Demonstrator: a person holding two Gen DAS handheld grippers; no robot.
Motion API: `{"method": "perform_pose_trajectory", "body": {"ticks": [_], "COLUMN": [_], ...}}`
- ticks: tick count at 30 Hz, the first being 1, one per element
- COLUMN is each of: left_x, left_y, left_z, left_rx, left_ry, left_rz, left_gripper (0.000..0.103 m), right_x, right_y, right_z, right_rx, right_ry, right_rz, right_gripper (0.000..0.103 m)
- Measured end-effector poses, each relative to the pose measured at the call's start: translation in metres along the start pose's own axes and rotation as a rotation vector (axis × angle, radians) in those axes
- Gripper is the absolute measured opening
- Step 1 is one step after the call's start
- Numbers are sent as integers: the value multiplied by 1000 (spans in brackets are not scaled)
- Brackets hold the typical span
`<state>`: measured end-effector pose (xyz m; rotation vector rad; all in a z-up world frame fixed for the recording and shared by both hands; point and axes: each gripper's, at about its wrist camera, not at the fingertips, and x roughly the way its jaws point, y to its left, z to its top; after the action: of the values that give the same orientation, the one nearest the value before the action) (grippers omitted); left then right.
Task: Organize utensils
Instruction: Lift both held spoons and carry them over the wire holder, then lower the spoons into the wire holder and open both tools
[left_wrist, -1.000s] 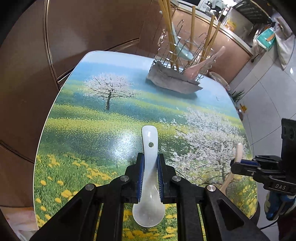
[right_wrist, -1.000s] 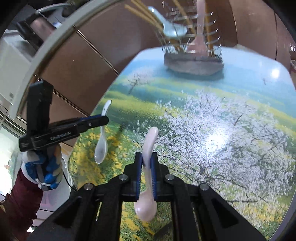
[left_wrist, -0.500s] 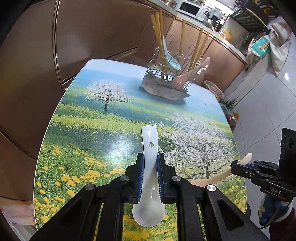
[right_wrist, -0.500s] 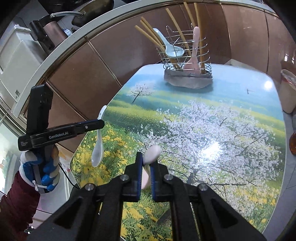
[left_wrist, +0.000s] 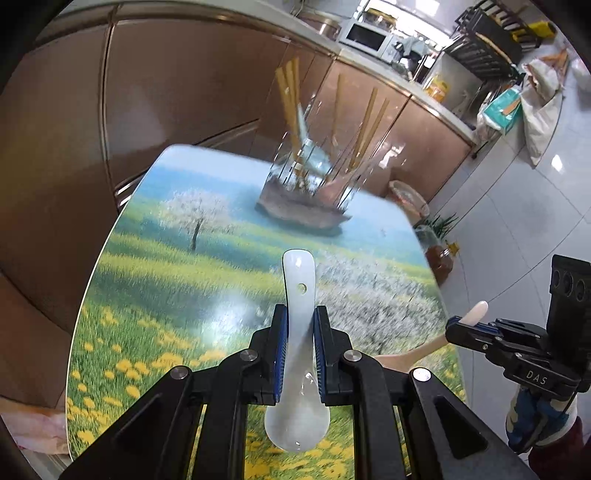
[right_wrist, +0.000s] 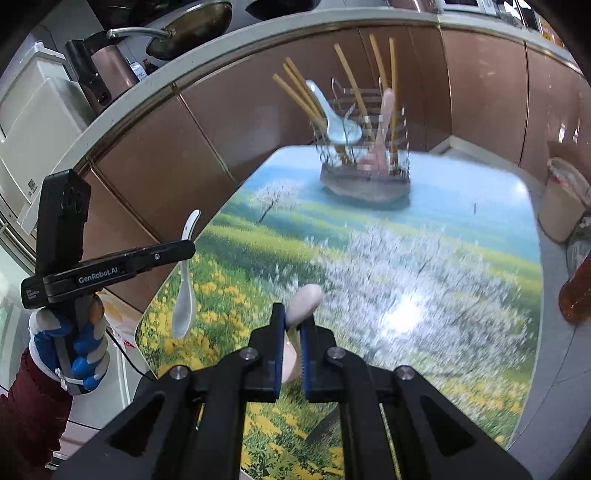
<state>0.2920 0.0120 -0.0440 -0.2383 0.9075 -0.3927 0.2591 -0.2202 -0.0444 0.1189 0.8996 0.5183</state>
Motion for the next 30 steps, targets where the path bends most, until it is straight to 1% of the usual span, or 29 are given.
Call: {"method": "perform_pose_trajectory", "body": {"ticks": [3, 5, 7, 10, 14, 17, 18, 21, 24, 27, 30], "left_x": [-5, -7, -8, -4, 10, 29, 41, 67, 93, 112, 128], "left_y": [-10, -17, -26, -36, -41, -43, -43, -42, -38, -35, -34], "left_z": [28, 45, 71, 106, 154, 181, 192, 208, 213, 210, 203], "left_rx": [10, 17, 27, 34, 23, 3, -6, -39, -78, -101, -103], "left_ry": [-43, -67, -101, -151, -223, -252, -258, -266, -277, -307, -336], "left_rz": [-12, -22, -30, -46, -67, -85, -86, -93, -84, -33, 32], "left_gripper": [13, 13, 13, 13, 13, 13, 13, 13, 13, 13, 13], "right_x": [-14, -26, -34, -43, -35, -15, -9, 16, 39, 56, 70], "right_y": [1, 1, 1, -1, -12, -25, -30, -46, -55, -59, -59], "right_z": [31, 59, 84, 131, 185, 212, 217, 232, 239, 238, 234], "right_rx": [-21, -37, -53, -83, -95, -101, -103, -108, -126, -165, -197], "right_ry": [-44, -87, -122, -185, -237, -242, -239, -223, -199, -182, -170], "right_rz": [-27, -45, -65, -102, -129, -145, -148, -168, -187, -215, -231], "right_gripper": [7, 7, 7, 7, 7, 7, 7, 7, 7, 7, 7]}}
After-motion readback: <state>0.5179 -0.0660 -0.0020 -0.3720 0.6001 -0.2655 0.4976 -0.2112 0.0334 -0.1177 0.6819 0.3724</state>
